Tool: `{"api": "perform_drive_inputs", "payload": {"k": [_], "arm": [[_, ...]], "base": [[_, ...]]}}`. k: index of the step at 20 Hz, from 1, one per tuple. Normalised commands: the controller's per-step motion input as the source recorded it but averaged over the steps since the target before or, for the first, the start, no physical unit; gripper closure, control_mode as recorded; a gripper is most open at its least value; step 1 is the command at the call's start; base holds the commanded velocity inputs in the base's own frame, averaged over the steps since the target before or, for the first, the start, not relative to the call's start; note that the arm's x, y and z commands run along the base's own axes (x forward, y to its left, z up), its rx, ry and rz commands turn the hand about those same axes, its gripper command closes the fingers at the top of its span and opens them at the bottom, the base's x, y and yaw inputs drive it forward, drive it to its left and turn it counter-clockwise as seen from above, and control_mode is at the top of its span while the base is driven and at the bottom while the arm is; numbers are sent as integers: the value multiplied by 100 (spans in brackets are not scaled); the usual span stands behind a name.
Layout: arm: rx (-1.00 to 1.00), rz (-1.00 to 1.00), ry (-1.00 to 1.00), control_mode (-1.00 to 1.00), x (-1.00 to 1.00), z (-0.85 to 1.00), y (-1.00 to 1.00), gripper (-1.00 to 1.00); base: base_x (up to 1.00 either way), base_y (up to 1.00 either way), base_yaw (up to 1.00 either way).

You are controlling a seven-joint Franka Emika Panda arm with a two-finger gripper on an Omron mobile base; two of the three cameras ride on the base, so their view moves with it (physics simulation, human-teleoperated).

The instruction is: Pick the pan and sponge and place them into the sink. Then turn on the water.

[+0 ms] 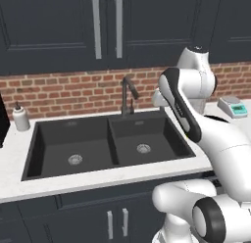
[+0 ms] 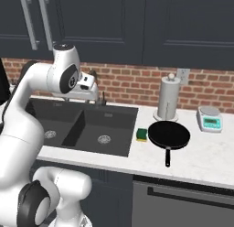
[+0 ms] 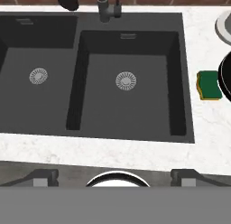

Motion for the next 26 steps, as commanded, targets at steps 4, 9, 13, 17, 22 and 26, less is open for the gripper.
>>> {"api": "perform_drive_inputs", "payload": {"k": [4, 9, 13, 17, 22, 26], "arm": [[0, 0, 0, 100, 0, 0, 0, -100], [0, 0, 0, 100, 0, 0, 0, -100], [0, 0, 0, 100, 0, 0, 0, -100], [0, 0, 0, 100, 0, 0, 0, -100], [0, 0, 0, 100, 0, 0, 0, -100], [0, 0, 0, 100, 0, 0, 0, -100]], "base": [[1, -76, 0], [8, -45, -5], [29, -20, -6], [27, -24, -5], [32, -26, -1], [27, -27, 0]]}}
